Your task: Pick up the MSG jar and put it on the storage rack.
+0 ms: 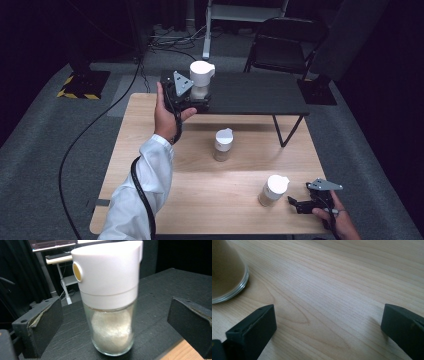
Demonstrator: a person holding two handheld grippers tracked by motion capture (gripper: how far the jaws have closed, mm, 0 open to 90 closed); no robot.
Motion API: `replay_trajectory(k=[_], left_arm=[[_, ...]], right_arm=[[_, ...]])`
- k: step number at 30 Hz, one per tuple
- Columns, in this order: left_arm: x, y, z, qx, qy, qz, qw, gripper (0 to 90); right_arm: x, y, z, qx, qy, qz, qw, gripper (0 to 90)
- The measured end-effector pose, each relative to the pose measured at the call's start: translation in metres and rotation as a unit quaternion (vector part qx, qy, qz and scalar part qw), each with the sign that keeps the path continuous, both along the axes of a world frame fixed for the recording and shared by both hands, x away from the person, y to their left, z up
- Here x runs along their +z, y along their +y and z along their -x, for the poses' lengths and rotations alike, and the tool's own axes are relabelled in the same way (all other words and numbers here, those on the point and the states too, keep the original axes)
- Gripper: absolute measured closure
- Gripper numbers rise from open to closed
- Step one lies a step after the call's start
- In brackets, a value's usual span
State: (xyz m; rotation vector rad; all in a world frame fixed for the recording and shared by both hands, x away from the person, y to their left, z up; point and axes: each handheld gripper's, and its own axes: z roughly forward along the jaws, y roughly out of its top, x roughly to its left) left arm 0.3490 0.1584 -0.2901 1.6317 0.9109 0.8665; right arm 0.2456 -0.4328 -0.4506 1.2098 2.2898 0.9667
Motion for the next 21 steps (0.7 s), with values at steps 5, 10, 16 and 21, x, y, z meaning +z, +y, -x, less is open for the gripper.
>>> replay_trajectory(k=[5,10,16,21], left_arm=[[-0.004,0.006,0.009,-0.015,-0.006,0.001,0.9999,0.1],[-0.010,0.009,0.022,-0.023,-0.018,-0.010,0.9995,0.1],[-0.019,0.008,0.035,-0.029,-0.031,-0.050,0.9978,0.1],[-0.028,0.009,0.045,-0.036,-0.037,-0.077,0.9957,0.1]], right_arm=[[0.000,0.000,0.000,0.000,0.000,0.000,1.0000,0.0],[0.000,0.000,0.000,0.000,0.000,0.000,1.0000,0.0],[0.000,0.000,0.000,-0.001,0.000,0.000,1.0000,0.0],[0.000,0.000,0.000,0.000,0.000,0.000,1.0000,0.0]])
